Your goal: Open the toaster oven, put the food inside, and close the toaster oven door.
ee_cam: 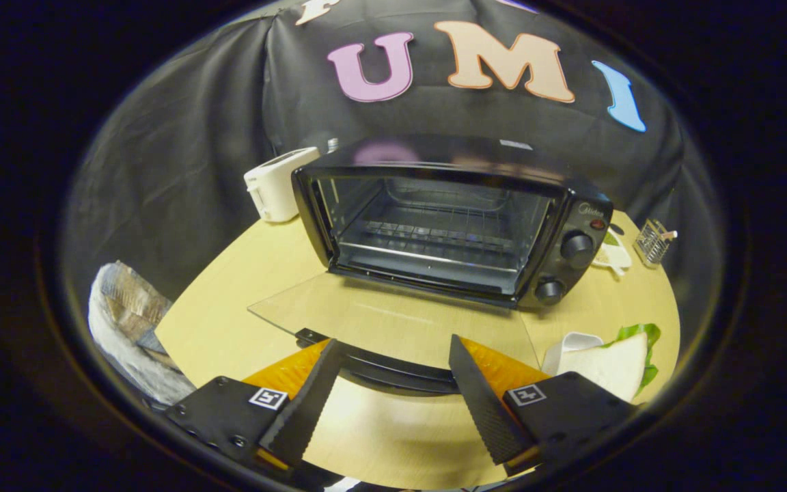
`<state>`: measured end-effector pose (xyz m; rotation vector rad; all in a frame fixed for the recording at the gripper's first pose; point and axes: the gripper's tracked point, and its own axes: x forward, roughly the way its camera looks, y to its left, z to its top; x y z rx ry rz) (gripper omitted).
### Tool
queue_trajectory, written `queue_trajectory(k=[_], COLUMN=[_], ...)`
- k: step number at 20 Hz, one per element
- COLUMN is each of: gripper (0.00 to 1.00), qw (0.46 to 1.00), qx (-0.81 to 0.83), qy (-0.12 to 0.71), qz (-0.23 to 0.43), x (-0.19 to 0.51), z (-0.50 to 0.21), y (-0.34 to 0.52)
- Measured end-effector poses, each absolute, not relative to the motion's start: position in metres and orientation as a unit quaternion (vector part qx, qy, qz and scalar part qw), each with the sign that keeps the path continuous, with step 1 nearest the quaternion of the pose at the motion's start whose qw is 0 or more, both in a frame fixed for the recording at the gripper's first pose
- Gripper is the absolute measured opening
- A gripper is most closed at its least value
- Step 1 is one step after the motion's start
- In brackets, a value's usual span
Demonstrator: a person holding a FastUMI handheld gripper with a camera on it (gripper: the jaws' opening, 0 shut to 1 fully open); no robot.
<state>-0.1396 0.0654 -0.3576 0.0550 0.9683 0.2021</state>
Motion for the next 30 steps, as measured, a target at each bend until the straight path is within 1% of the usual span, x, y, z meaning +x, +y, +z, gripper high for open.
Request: queue_trajectory(k=[9,17,23,28,30], gripper=[1.0,0.99,0.98,0.98,0.98], qw=[0.85,0.851,0.893,0.919,0.923], qx=[0.079,0.092,0.123,0.136,0.132], qy=[0.515,0.51,0.431,0.369,0.354], qz=[0.079,0.081,0.038,-0.041,-0.073], x=[-0.162,-0.161,-0.111,-0.082,-0.083], z=[-0.398,-0.396,-0.339,-0.295,-0.285], y=[0.067,0.066,0.019,-0.066,-0.106])
